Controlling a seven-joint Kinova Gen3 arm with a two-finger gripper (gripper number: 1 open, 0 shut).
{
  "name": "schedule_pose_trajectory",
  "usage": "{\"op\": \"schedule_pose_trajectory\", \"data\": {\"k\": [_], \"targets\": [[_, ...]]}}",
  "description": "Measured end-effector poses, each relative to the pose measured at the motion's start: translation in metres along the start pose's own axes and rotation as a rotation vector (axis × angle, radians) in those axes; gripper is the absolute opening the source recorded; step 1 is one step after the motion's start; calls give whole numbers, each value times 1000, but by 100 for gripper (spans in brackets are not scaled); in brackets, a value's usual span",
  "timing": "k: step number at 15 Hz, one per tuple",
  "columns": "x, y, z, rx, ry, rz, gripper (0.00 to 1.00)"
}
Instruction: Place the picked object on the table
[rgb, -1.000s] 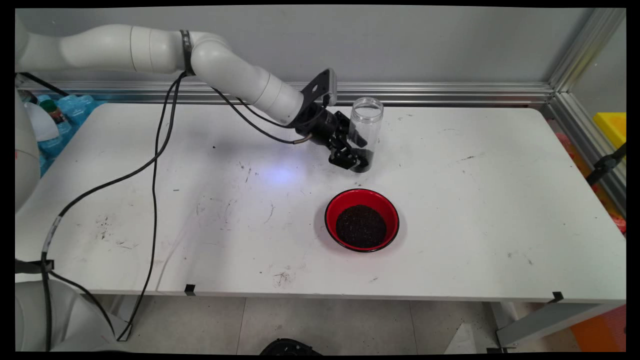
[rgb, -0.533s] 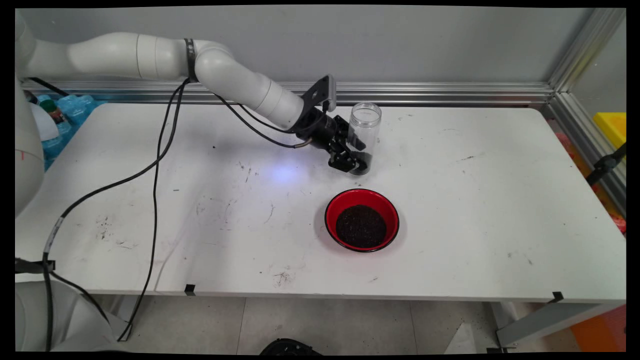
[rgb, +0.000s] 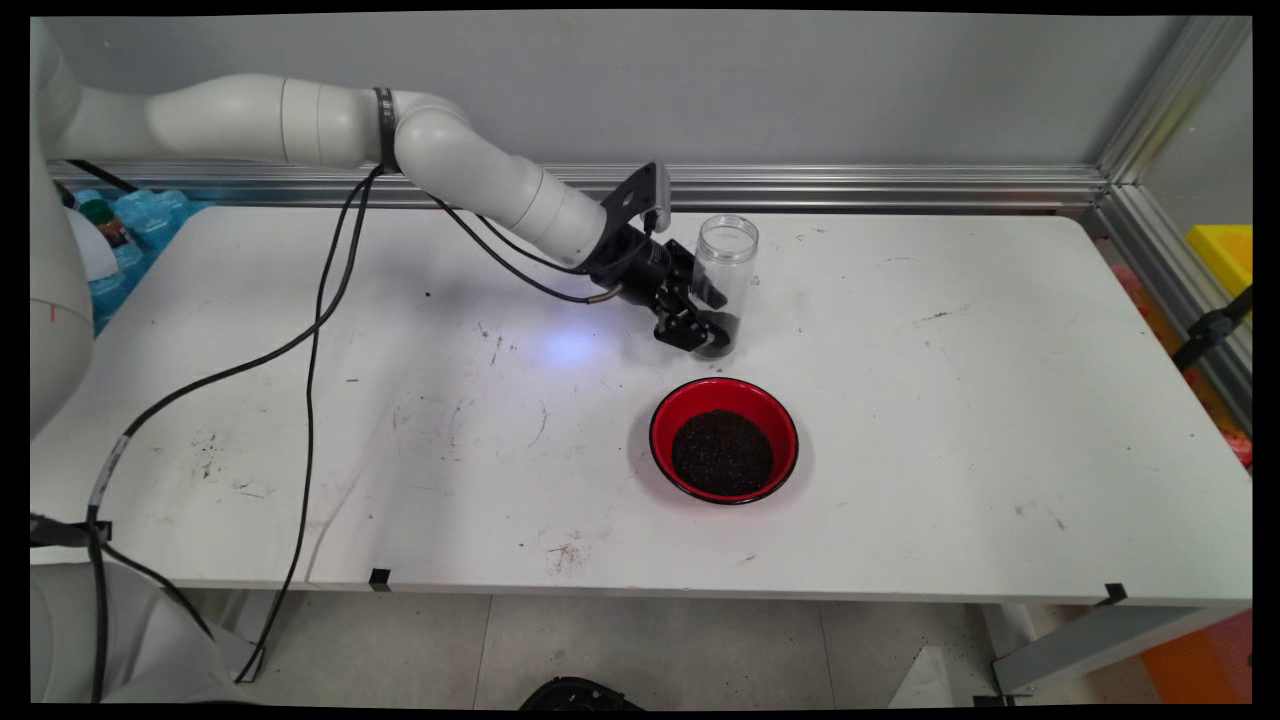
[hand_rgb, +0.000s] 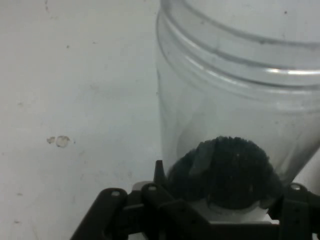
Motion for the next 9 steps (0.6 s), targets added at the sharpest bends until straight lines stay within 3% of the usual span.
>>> {"op": "schedule_pose_trajectory", "data": {"k": [9], "targets": [[-7,2,3,-14,-11,-1,0]]}}
